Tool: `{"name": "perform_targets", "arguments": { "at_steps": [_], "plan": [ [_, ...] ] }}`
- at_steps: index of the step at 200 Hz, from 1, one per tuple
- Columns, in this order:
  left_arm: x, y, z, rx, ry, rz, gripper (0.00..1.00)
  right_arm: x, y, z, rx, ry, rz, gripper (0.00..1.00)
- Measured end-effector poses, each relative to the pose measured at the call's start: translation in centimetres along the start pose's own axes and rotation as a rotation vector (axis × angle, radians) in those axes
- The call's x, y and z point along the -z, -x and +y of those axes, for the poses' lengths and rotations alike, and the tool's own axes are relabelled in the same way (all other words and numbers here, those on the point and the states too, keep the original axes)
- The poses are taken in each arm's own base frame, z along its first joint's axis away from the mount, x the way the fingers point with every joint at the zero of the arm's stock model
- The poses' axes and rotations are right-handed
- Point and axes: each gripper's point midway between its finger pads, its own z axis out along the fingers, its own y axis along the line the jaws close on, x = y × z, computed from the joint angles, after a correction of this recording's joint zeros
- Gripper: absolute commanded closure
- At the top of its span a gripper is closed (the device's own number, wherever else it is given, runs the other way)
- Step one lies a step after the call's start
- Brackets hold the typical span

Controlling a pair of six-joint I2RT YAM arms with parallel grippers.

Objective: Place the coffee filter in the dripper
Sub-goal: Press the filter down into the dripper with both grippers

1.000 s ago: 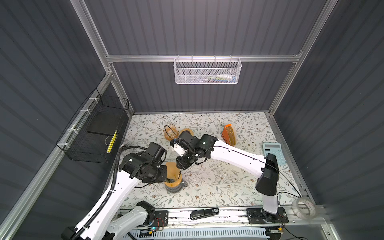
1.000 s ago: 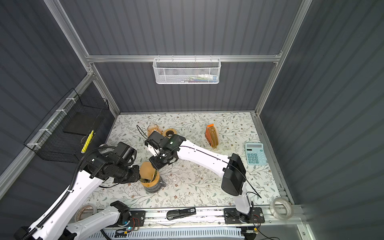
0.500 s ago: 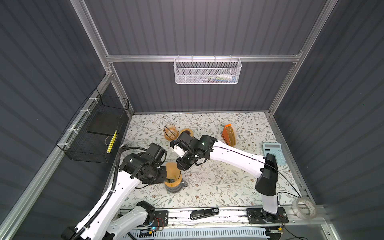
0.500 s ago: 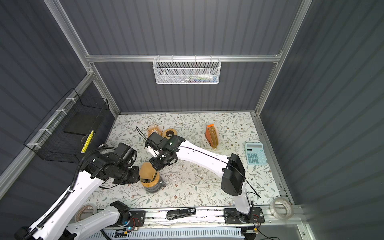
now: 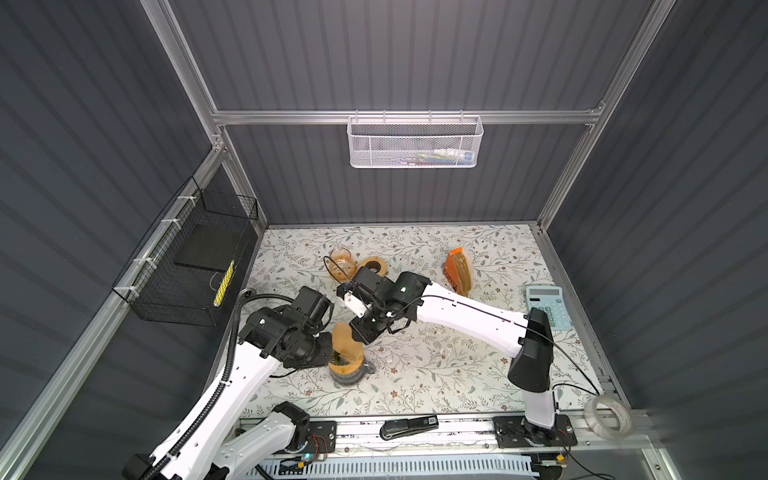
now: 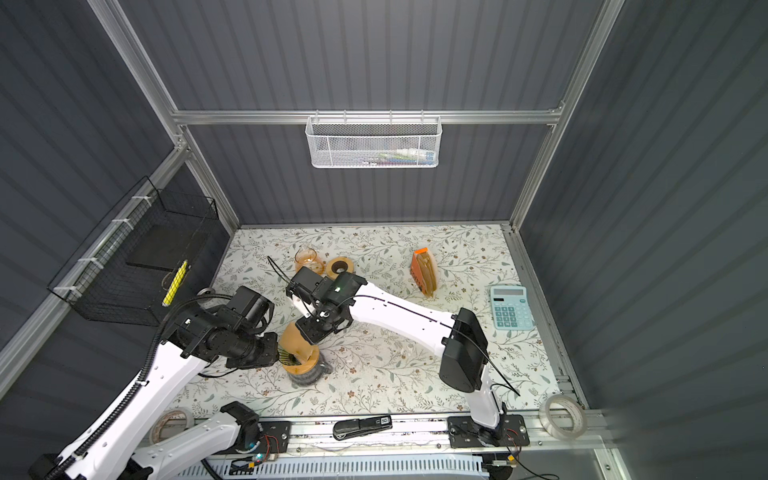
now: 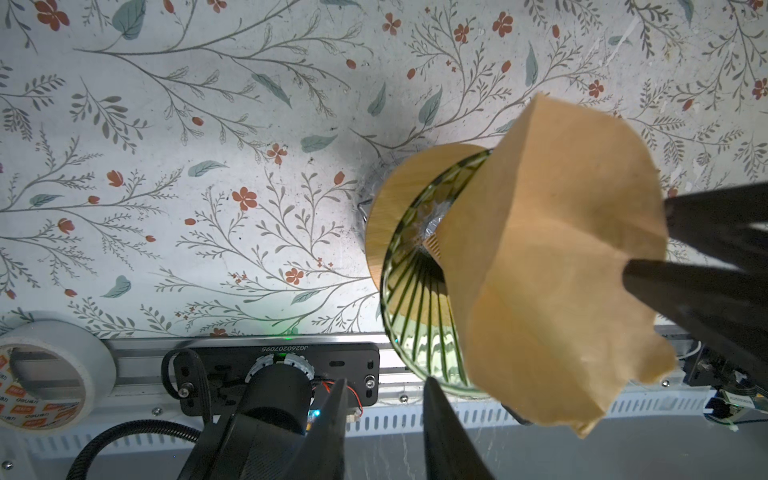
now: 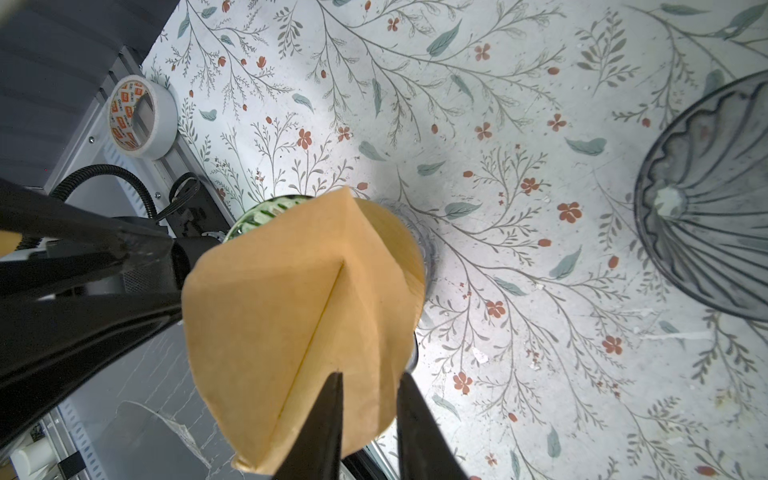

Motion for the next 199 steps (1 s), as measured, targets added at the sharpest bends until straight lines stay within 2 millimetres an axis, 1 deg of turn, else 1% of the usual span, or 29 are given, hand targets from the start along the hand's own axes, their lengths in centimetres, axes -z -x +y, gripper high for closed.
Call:
{"name": "perform_targets", "arguments": {
  "at_steps": [16,49,64,149,178,199],
  "plan": [
    [0.5,0.3,-0.2,0.002,-0.009,-0.014,0.68,-0.1,-0.1,0.0,0.000,-0.003,0.005,0.75],
    [2.7,1.7,-1.1,0.001,-0.055,-0.089,0.68,-0.1,0.0,0.1,0.004,-0.003,0.002,0.76],
    [3.2,2.1,-1.4,0.001,-0.067,-0.108,0.68,-0.1,0.0,0.1,0.004,-0.004,0.002,0.76],
    [1.8,3.0,-2.2,-0.001,-0.080,-0.098,0.73,-0.1,0.0,0.1,0.005,-0.005,0.001,0.77],
    [1.5,3.3,-2.5,-0.004,-0.086,-0.099,0.76,-0.1,0.0,0.1,0.005,-0.005,0.001,0.80],
    [0.9,3.1,-2.4,-0.004,-0.078,-0.082,0.77,-0.2,0.0,0.1,0.004,-0.005,0.002,0.84]
  ]
}}
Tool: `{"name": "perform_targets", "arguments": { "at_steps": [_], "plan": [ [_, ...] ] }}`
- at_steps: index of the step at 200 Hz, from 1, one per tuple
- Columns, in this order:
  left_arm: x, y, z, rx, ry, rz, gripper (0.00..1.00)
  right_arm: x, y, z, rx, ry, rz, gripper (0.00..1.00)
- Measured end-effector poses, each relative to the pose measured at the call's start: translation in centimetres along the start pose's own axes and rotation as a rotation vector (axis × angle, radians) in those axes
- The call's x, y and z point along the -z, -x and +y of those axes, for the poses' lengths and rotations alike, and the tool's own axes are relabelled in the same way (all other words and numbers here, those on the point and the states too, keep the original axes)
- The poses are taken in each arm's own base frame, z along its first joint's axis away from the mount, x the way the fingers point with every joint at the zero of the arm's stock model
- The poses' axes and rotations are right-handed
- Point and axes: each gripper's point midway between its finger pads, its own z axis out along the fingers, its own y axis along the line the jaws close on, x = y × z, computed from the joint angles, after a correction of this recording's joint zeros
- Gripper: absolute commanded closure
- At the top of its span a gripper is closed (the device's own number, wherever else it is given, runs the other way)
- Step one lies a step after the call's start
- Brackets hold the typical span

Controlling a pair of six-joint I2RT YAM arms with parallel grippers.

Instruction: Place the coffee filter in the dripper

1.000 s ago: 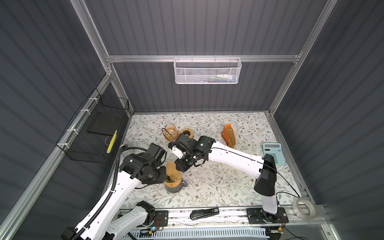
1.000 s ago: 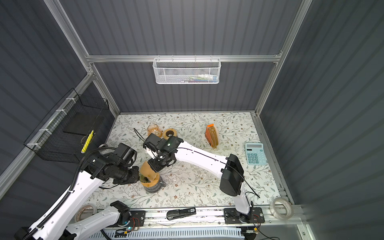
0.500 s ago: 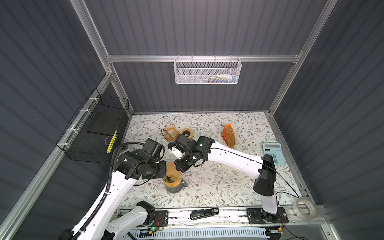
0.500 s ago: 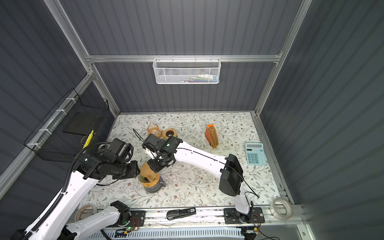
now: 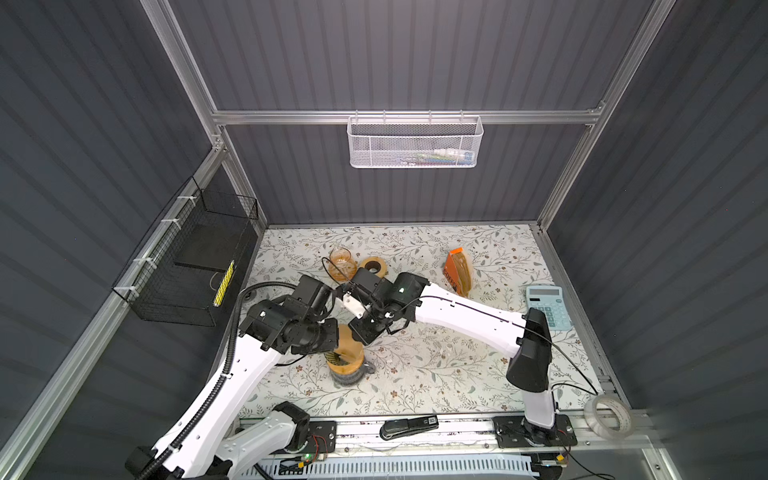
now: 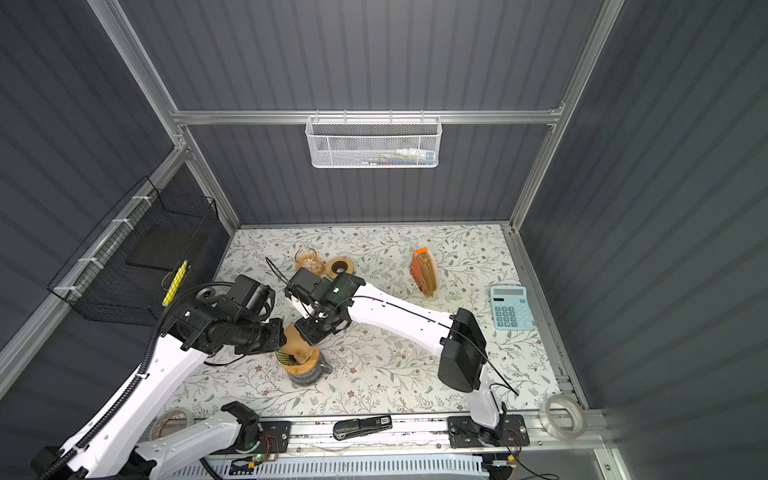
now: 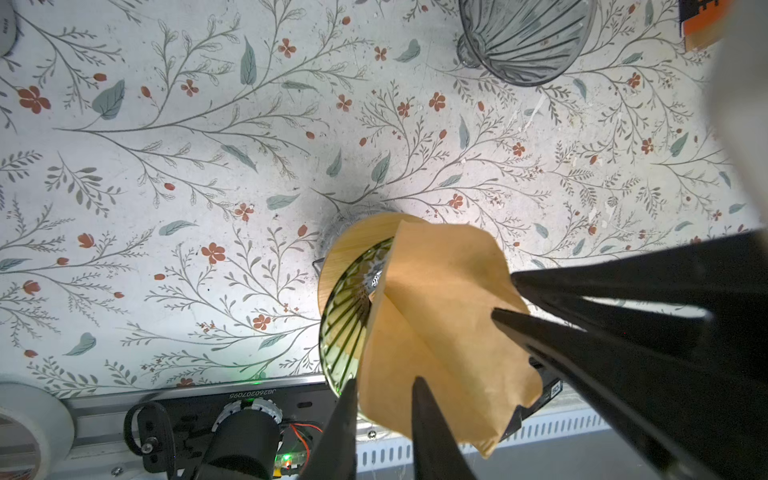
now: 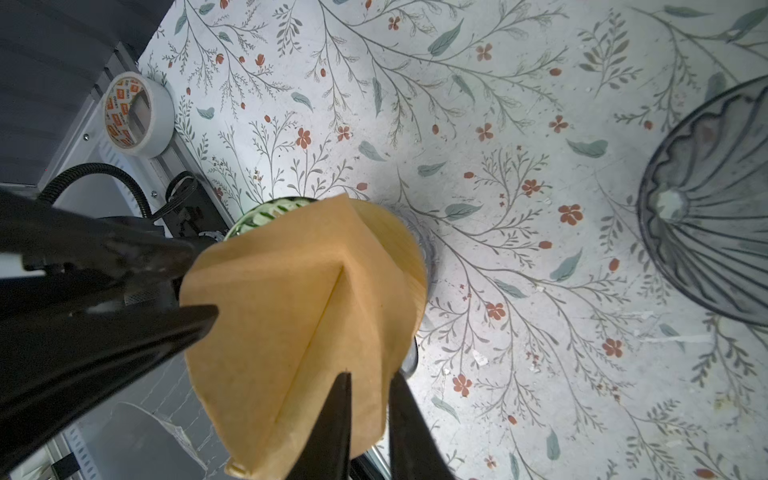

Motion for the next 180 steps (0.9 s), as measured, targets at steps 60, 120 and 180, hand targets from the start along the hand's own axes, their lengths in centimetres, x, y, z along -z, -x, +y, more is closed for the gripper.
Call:
{"name": "perform_targets", "arguments": {
  "at_steps": [60,120,180],
  "plan": [
    [-1.1,-1.1,0.8,0.002,0.028,0.038,0.78,-0.1,0.2,0.0,0.002,0.001,-0.002,0.87],
    [-1.1,-1.6,1.3,0.002,0.039,0.038,0.78,-0.2,0.5,0.1,0.003,0.002,-0.007,0.88],
    [-1.5,-1.9,1.6,0.003,0.053,0.048,0.77,-1.0,0.4,-0.2,0.000,-0.011,0.006,0.89]
  ]
}}
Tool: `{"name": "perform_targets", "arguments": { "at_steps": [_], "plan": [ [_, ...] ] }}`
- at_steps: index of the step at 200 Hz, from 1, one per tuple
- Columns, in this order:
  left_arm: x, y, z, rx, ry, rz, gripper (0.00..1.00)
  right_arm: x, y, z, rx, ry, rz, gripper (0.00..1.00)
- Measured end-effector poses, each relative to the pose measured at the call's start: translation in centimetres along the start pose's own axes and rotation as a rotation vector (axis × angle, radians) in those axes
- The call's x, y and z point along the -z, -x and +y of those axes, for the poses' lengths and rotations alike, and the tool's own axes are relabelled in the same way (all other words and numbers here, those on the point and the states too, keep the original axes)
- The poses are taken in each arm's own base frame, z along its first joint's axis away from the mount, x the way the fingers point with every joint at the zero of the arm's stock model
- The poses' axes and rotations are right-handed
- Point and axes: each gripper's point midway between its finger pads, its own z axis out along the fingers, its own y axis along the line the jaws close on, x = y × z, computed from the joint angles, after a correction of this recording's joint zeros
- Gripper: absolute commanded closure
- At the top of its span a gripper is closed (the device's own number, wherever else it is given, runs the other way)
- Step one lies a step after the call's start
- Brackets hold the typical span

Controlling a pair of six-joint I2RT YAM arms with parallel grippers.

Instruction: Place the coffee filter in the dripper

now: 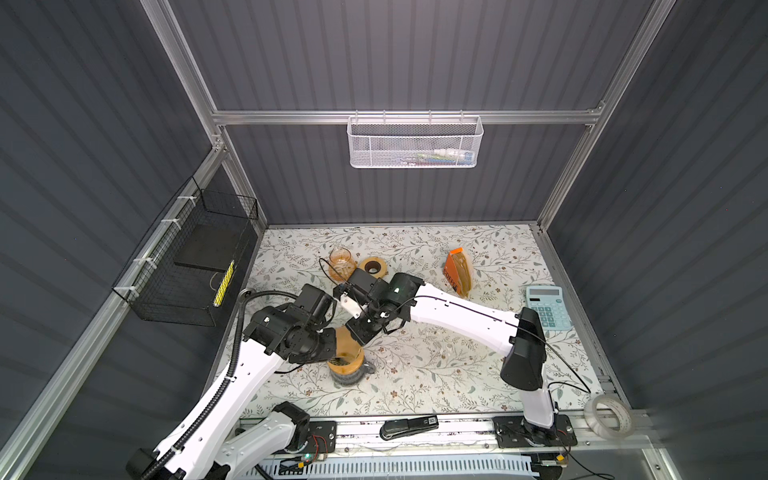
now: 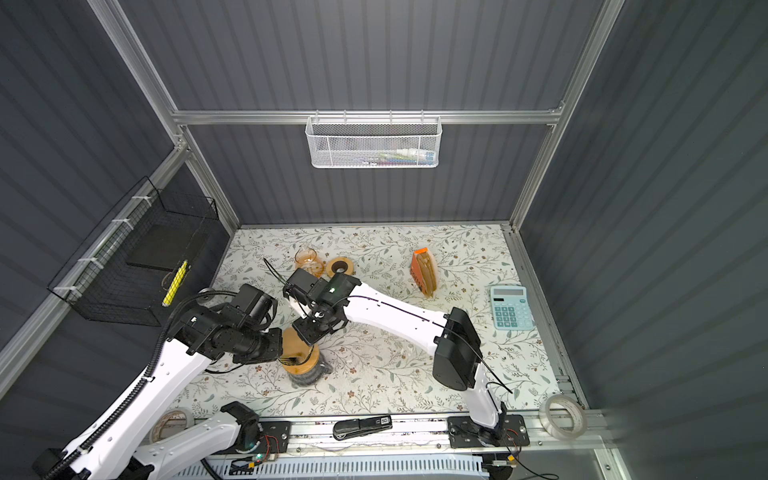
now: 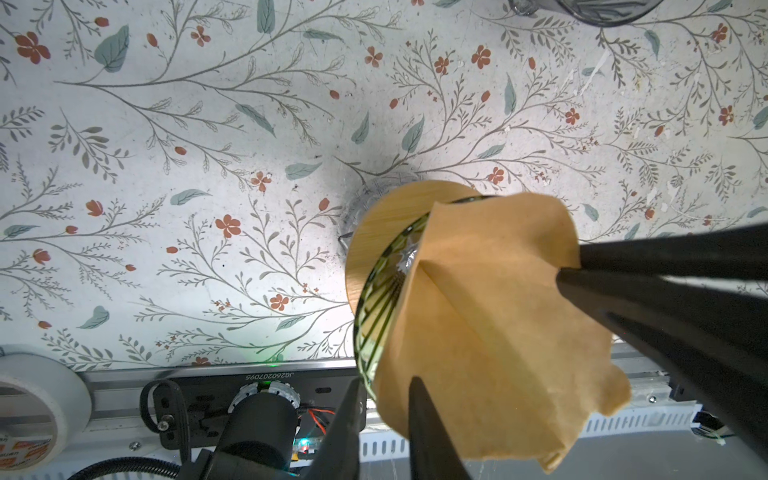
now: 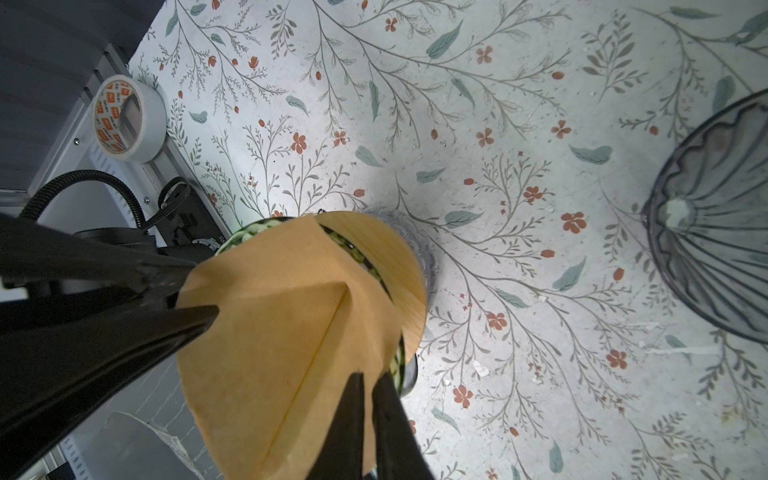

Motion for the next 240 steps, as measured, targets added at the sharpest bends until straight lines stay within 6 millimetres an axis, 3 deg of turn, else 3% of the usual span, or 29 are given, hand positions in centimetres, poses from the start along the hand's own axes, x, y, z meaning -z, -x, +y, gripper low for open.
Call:
{"name": "perform_targets", "arguments": {
  "at_steps": [240],
  "plan": [
    [-0.56,-0.75,0.85,0.000,0.027,0.007,0.75,-0.34,0.21,-0.08,0.008,-0.031,0.001,0.89]
  ]
}}
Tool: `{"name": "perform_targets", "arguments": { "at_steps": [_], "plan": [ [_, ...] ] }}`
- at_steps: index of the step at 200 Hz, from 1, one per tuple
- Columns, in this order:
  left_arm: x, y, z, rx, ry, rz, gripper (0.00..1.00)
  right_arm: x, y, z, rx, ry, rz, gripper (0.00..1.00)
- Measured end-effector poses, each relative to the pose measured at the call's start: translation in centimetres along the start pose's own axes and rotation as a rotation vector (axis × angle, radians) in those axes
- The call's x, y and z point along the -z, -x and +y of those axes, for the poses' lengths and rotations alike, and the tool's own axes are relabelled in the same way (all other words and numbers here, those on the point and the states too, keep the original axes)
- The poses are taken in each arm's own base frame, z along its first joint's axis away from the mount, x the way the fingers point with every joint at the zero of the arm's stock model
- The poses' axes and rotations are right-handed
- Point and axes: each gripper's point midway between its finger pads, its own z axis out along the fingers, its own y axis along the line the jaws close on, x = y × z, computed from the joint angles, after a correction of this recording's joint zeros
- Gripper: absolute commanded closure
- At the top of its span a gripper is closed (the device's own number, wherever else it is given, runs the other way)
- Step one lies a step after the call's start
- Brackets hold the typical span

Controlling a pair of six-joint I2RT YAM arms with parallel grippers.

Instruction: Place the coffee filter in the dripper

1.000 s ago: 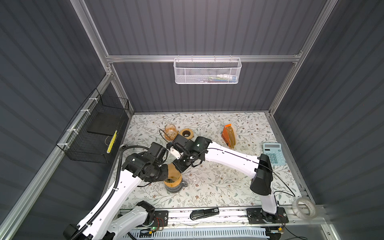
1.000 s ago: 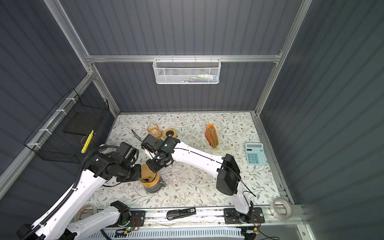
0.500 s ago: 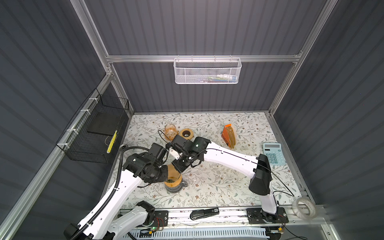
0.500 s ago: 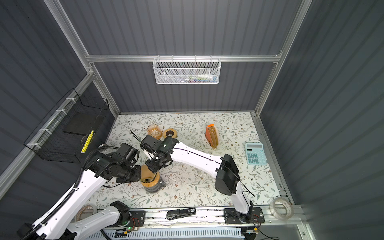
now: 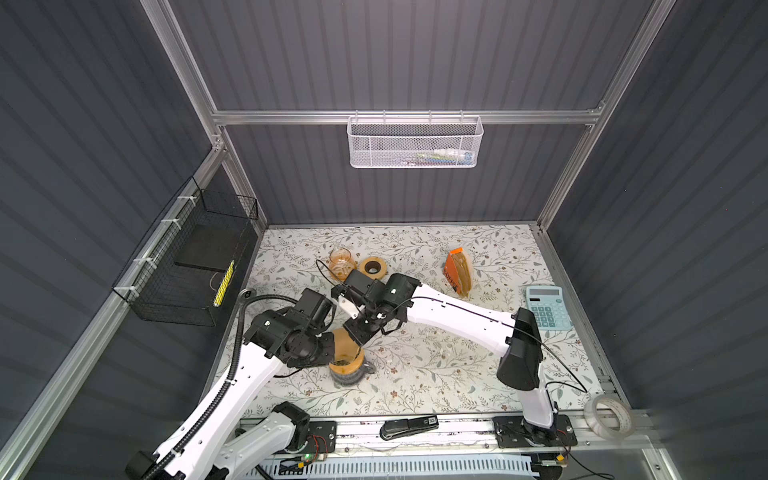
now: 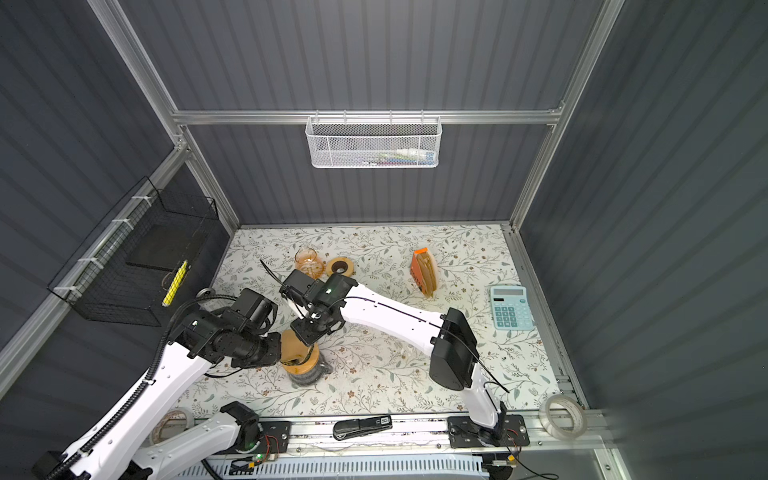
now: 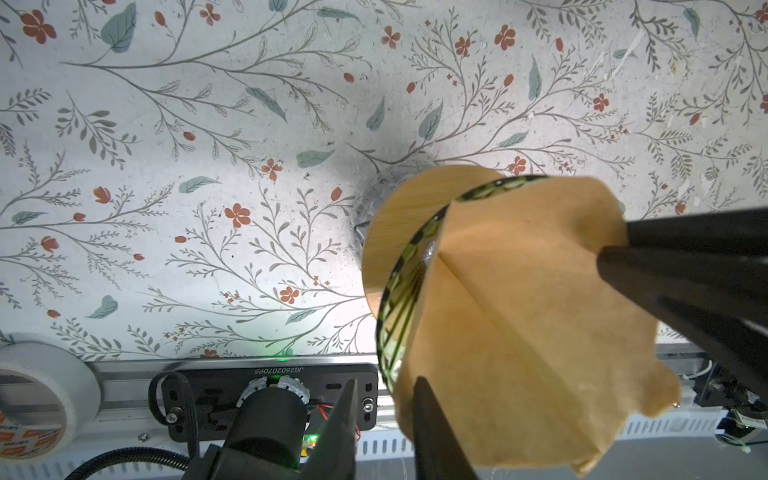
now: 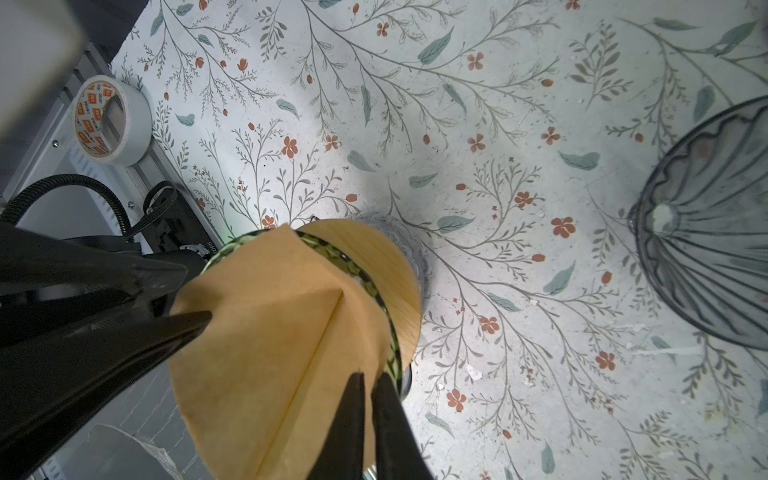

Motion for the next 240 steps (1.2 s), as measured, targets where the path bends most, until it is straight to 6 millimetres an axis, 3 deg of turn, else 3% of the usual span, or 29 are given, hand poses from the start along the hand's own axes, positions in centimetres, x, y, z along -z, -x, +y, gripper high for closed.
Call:
{"name": "perform_targets", "arguments": {
  "at_steps": [136,240],
  "plan": [
    [-0.3,0.0,0.0,0.000,0.003,-0.001,0.74,-0.5,-0.1,0.1,0.002,-0.002,0.008,0.89],
    [1.4,1.1,-0.4,0.000,-0.018,-0.050,0.71,-0.2,0.1,0.1,0.003,-0.010,-0.001,0.76]
  ]
}}
